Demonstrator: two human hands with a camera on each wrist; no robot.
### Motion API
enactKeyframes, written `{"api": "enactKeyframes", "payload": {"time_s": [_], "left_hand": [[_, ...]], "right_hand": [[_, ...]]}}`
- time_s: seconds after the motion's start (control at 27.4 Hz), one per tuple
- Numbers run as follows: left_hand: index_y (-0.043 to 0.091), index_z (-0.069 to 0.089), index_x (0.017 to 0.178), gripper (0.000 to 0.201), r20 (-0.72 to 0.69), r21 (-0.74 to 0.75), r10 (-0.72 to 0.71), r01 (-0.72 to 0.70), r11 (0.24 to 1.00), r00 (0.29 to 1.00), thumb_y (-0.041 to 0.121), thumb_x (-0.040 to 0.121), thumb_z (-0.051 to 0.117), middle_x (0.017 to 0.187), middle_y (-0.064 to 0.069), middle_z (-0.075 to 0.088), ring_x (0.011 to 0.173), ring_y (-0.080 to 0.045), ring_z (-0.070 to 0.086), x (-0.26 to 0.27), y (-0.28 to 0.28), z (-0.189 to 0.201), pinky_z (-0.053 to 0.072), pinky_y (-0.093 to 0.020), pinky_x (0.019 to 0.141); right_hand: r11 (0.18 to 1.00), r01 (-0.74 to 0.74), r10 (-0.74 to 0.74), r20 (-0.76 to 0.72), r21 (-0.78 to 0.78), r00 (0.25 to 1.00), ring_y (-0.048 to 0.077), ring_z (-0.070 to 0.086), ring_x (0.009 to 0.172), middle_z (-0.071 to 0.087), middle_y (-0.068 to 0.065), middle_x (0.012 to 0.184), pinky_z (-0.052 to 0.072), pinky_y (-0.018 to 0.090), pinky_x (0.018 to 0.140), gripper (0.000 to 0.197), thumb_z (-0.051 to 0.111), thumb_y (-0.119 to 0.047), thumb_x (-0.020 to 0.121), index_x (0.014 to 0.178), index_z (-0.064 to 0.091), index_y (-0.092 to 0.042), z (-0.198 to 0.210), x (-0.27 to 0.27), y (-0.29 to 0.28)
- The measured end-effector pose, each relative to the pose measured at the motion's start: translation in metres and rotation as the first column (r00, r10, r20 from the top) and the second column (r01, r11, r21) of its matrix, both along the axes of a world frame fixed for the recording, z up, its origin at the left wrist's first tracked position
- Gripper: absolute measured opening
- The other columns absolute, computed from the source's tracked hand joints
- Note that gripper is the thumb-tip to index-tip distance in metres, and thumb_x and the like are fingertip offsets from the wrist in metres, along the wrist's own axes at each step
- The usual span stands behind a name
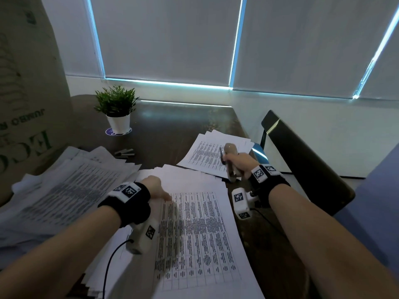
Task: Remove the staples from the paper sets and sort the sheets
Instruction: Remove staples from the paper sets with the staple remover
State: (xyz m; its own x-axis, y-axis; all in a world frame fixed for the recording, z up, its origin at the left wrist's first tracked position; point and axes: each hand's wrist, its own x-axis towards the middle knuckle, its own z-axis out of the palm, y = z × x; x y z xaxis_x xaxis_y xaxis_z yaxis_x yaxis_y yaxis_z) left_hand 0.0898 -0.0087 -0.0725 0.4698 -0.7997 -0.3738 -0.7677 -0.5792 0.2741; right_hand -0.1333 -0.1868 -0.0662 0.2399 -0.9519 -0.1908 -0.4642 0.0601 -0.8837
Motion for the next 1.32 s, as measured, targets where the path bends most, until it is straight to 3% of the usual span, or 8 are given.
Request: {"api": "enactKeyframes", "payload": {"time_s": [0.22, 0.4, 0.66, 0.77, 0.88, 1.1, 1.21, 1.32], "left_hand": [[0.003, 0.060, 0.117, 0.043, -0.089, -0.001, 0.028, -0.028, 1.000, 0.996, 0.030, 0.085, 0.069, 0.113, -0.012, 0.067, 0.099, -0.026, 0.065, 0.006, 0.009, 0.004, 0.047, -0.026, 0.067], [0.001, 0.061, 0.121, 0.045, -0.142, -0.024, 0.067, -0.071, 0.997, 0.988, 0.026, 0.085, 0.069, 0.125, -0.015, 0.062, 0.119, -0.028, 0.057, 0.004, 0.012, 0.005, 0.049, -0.033, 0.093], [0.004, 0.049, 0.121, 0.044, -0.265, -0.115, 0.106, -0.141, 0.983, 0.958, 0.014, 0.082, 0.067, 0.125, -0.016, 0.057, 0.108, -0.029, 0.059, -0.004, 0.022, 0.007, 0.051, -0.037, 0.094], [0.008, 0.029, 0.138, 0.070, -0.265, -0.203, 0.087, -0.144, 0.969, 0.960, 0.008, 0.082, 0.069, 0.132, -0.017, 0.050, 0.117, -0.033, 0.053, -0.010, 0.027, 0.002, 0.048, -0.043, 0.097], [0.006, 0.056, 0.121, 0.050, -0.334, -0.319, 0.043, -0.156, 0.935, 0.942, 0.014, 0.077, 0.078, 0.120, -0.011, 0.063, 0.108, -0.027, 0.061, -0.007, 0.029, -0.003, 0.051, -0.040, 0.094], [0.011, 0.067, 0.105, 0.037, -0.650, -0.518, -0.019, -0.425, 0.743, 0.759, 0.017, 0.072, 0.082, 0.108, -0.008, 0.070, 0.101, -0.026, 0.064, 0.008, 0.034, 0.002, 0.049, -0.042, 0.094], [0.006, 0.063, 0.110, 0.037, -0.717, -0.568, -0.111, -0.485, 0.665, 0.688, 0.014, 0.077, 0.077, 0.107, -0.009, 0.067, 0.102, -0.026, 0.062, 0.005, 0.034, 0.005, 0.050, -0.040, 0.092], [0.004, 0.065, 0.108, 0.024, -0.780, -0.522, -0.171, -0.476, 0.708, 0.602, 0.017, 0.088, 0.066, 0.101, -0.010, 0.072, 0.094, -0.027, 0.068, 0.003, 0.033, 0.007, 0.053, -0.042, 0.088]], "right_hand": [[0.969, -0.137, 0.181, -0.210, 0.208, 0.961, 0.035, 0.069, 0.102, 0.070, 0.021, 0.108, 0.055, 0.049, 0.091, 0.044, 0.072, -0.027, 0.080, 0.111, 0.063, 0.002, -0.012, -0.001, 0.034], [0.979, -0.111, 0.134, -0.127, 0.173, 0.983, 0.032, 0.066, 0.082, 0.071, 0.020, 0.093, 0.055, 0.049, 0.085, 0.055, 0.073, -0.037, 0.065, 0.104, 0.065, 0.000, -0.030, 0.007, 0.047], [0.996, -0.025, 0.029, -0.055, 0.081, 0.998, 0.031, 0.065, 0.101, 0.067, 0.015, 0.104, 0.052, 0.041, 0.092, 0.037, 0.067, -0.036, 0.088, 0.106, 0.064, -0.004, -0.033, 0.015, 0.063], [0.998, 0.025, -0.026, 0.004, 0.053, 1.000, 0.028, 0.062, 0.090, 0.065, 0.013, 0.096, 0.051, 0.035, 0.082, 0.033, 0.068, -0.036, 0.088, 0.101, 0.064, -0.005, -0.031, 0.016, 0.068], [0.998, 0.049, -0.046, 0.086, -0.043, 0.995, 0.024, 0.060, 0.075, 0.066, 0.013, 0.088, 0.046, 0.033, 0.066, 0.029, 0.067, -0.036, 0.089, 0.092, 0.065, -0.007, -0.027, 0.014, 0.071], [0.999, -0.011, 0.020, 0.241, -0.039, 0.970, 0.015, 0.066, 0.058, 0.071, 0.015, 0.081, 0.057, 0.031, 0.060, 0.035, 0.063, -0.037, 0.093, 0.097, 0.065, -0.003, -0.010, -0.007, 0.075], [0.991, -0.120, 0.095, 0.296, 0.067, 0.951, 0.027, 0.062, 0.065, 0.073, 0.018, 0.085, 0.049, 0.037, 0.069, 0.050, 0.065, -0.039, 0.090, 0.109, 0.063, 0.007, -0.012, -0.022, 0.076], [0.973, -0.209, 0.186, 0.203, 0.095, 0.961, 0.032, 0.069, 0.087, 0.071, 0.019, 0.098, 0.055, 0.038, 0.085, 0.042, 0.069, -0.033, 0.089, 0.108, 0.064, 0.003, -0.018, -0.028, 0.087]]}}
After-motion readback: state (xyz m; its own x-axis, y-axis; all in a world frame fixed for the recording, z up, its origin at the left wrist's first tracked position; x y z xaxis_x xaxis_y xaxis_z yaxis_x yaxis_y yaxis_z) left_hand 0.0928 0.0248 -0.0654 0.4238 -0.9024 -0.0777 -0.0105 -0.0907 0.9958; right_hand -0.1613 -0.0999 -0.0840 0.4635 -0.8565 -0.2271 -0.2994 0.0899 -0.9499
